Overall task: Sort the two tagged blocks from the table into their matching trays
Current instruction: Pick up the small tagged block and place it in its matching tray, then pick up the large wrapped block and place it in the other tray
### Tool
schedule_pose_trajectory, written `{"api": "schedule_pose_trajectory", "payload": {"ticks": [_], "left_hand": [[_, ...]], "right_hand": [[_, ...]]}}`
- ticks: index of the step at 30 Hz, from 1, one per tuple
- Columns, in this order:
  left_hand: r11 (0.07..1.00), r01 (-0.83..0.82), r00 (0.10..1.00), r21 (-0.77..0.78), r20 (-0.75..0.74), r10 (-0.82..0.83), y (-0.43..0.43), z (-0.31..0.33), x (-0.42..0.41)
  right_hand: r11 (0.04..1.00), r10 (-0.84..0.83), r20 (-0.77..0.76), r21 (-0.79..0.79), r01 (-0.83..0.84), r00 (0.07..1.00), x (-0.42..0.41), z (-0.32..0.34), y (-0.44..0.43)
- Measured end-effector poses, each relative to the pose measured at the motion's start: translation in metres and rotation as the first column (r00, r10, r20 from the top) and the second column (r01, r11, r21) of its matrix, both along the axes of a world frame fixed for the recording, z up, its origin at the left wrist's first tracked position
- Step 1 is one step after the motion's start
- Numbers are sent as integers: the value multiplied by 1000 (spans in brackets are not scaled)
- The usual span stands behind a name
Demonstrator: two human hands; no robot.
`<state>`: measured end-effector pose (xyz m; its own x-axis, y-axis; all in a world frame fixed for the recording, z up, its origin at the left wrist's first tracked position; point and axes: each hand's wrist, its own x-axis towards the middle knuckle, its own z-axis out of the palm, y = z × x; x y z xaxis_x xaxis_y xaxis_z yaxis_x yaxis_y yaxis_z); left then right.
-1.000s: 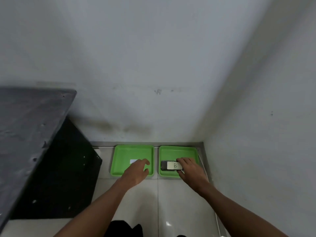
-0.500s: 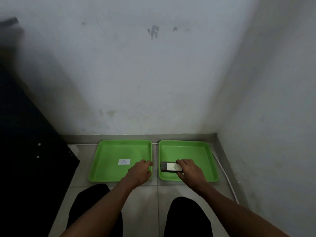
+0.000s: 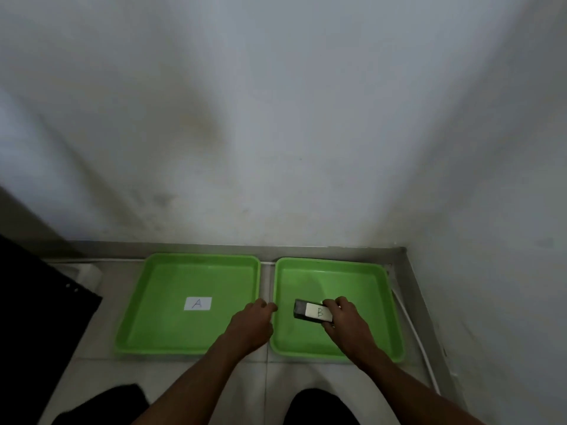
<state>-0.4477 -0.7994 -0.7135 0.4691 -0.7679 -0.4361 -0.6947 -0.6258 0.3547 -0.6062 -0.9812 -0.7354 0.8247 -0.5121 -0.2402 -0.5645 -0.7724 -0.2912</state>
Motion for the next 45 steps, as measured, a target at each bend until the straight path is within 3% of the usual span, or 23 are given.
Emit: {"api": "schedule_pose_trajectory", "payload": {"ticks": [12,21,30,41,45], "left_hand": [[985,51,994,166,82,-66,-60,-95,31],[980,64,996,187,50,-75,-53,-102,35],[991,35,994,133,99,-48,-39,-36,28],[995,98,949,-9,302,-90,33,76,33],[999,43,956,0,291,-41,66,123,42]], "right_hand": [[999,35,-76,40,-32,996,74,-97,-94],[1000,10,-62,27,-9,998,86,-112,-93],[998,-53,-6,-28,52,999,68,-39,-67],[986,49,143,-167,-25,988,53,82,43],[981,74,145,-188,-46,987,51,130,65]]}}
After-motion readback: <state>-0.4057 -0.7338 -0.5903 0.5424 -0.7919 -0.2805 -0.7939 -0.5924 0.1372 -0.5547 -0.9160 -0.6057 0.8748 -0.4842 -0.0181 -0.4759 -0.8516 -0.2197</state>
